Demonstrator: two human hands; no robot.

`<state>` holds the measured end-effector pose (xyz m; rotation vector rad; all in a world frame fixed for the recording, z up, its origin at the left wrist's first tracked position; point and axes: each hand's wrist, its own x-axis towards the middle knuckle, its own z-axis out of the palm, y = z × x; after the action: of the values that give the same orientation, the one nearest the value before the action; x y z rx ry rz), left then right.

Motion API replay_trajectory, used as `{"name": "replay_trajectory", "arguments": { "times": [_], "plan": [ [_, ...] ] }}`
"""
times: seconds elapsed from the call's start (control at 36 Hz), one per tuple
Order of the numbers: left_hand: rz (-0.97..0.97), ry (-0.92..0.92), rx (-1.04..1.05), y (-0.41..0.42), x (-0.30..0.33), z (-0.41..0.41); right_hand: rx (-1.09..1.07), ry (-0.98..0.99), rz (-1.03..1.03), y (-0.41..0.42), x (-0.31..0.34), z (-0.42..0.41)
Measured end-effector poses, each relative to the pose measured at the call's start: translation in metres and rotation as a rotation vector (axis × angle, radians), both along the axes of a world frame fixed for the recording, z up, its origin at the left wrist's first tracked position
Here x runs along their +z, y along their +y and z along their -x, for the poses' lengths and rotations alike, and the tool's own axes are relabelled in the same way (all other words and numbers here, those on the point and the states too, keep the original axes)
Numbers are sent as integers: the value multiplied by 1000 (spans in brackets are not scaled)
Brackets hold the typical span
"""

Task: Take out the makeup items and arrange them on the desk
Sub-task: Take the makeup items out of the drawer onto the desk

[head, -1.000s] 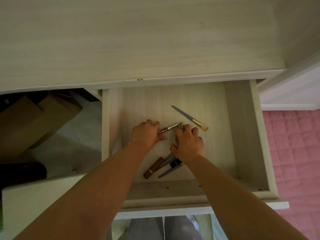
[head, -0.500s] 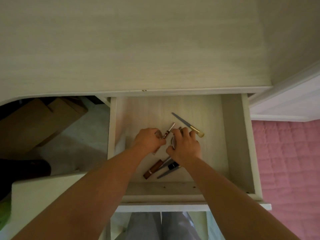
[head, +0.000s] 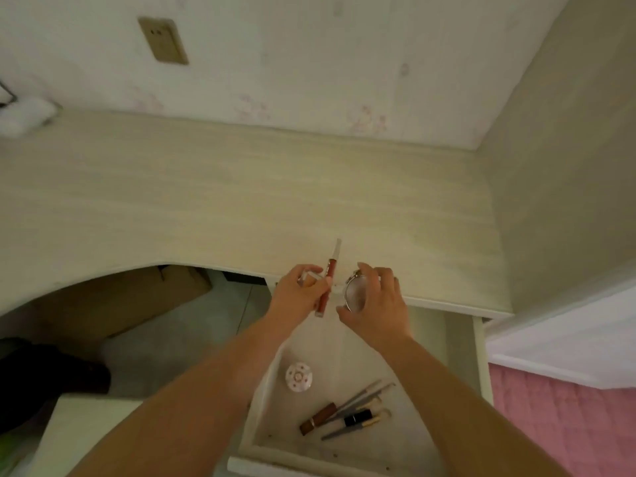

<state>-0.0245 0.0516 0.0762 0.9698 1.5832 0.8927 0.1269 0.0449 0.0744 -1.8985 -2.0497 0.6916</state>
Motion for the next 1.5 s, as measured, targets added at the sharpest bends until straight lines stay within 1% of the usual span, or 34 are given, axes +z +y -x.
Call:
{"name": "replay_trajectory", "arguments": {
  "times": [0.11,0.19,0.33,0.44,0.58,0.69,0.81,0.94,0.97,1.08,1.17,1.25,1.31,1.39,1.5],
  "plan": [
    [-46,213,-20,40,4,19,6,-10,-33,45,5,23],
    [-27,311,3,71,-1,34,42,-67,-19,77,0,42],
    [25,385,-8,112,-16,53,82,-180,-18,121,-18,70],
    [44,423,19,142,-30,66,85,-226,-47,150,-32,85],
    [33,526,-15,176,-47,79,86,-274,-80,183,-48,101],
    [27,598,-30,198,-58,83,34,-262,-135,203,-58,109],
    [-14,664,-19,216,-66,86,22,-230,-109,220,-67,112],
    [-83,629,-1,234,-71,90,-6,-198,-135,242,-76,115],
    [-105,648,-8,237,-75,90,-10,-194,-148,245,-78,115],
    [-162,830,-13,243,-90,88,-30,-209,-157,252,-83,120],
    [-170,823,56,245,-91,87,-48,-197,-137,251,-82,121],
    [-163,827,102,245,-91,84,-3,-219,-79,251,-75,122],
    [-126,844,101,246,-92,83,54,-245,-33,253,-73,127],
    [-106,850,87,246,-91,83,76,-211,-5,256,-71,139],
    [-123,790,53,244,-88,89,75,-156,22,262,-71,139]
  ]
}}
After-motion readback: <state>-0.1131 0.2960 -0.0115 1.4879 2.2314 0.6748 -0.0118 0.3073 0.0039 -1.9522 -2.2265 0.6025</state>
